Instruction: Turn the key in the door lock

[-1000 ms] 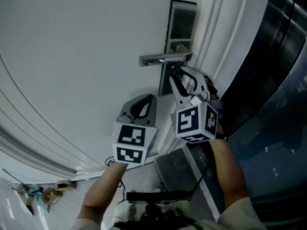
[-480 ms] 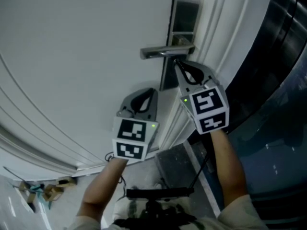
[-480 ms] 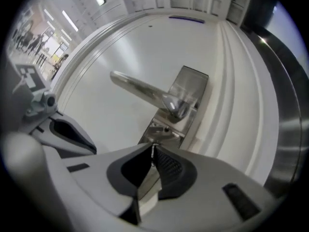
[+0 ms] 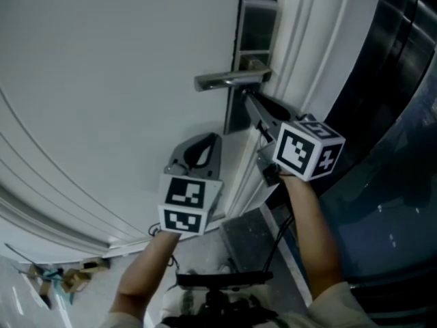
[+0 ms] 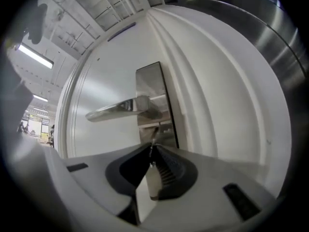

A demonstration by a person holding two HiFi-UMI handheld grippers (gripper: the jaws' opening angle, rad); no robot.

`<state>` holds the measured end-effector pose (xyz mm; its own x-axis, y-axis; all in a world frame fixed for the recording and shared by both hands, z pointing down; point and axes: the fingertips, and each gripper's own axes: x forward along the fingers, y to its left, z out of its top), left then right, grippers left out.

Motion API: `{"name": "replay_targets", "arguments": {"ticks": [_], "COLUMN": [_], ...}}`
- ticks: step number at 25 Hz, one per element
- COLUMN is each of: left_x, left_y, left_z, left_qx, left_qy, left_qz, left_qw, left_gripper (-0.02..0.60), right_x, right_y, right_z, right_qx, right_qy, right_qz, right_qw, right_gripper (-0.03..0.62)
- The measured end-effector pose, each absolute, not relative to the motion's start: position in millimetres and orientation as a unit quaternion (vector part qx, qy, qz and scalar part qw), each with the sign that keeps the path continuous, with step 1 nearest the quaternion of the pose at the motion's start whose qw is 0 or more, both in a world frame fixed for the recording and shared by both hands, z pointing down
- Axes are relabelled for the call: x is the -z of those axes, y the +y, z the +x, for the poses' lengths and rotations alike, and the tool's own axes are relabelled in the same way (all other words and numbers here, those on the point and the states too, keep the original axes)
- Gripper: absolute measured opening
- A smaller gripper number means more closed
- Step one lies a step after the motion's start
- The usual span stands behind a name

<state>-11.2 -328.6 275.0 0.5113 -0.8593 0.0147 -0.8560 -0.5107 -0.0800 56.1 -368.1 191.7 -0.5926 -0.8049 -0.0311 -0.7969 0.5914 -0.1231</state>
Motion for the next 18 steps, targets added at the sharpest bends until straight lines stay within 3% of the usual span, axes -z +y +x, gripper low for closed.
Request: {"name": "replay_targets", "arguments": {"ticks": [14, 18], "left_x": [-274.8, -274.8], "left_y": [-325.3, -324.5], "left_z": [-15.1, -15.0], "left_qx": [0.023, 0.022], "left_qy": [0.496, 0.495], "left_qz": [-0.867, -0.868], "left_qw": [0.030, 0.029], "left_gripper": [0.026, 0.026], "right_x": [-199.9, -201.0], "right_y": [-374.2, -374.2], "right_z": [68.8, 69.7], "right_qx": [0.378, 0.433], "right_qy": [0.818, 0.785], "right_qz": [-0.312, -0.274], "right_qw": [0.303, 0.348], "right_gripper": [0.064, 0.073]}}
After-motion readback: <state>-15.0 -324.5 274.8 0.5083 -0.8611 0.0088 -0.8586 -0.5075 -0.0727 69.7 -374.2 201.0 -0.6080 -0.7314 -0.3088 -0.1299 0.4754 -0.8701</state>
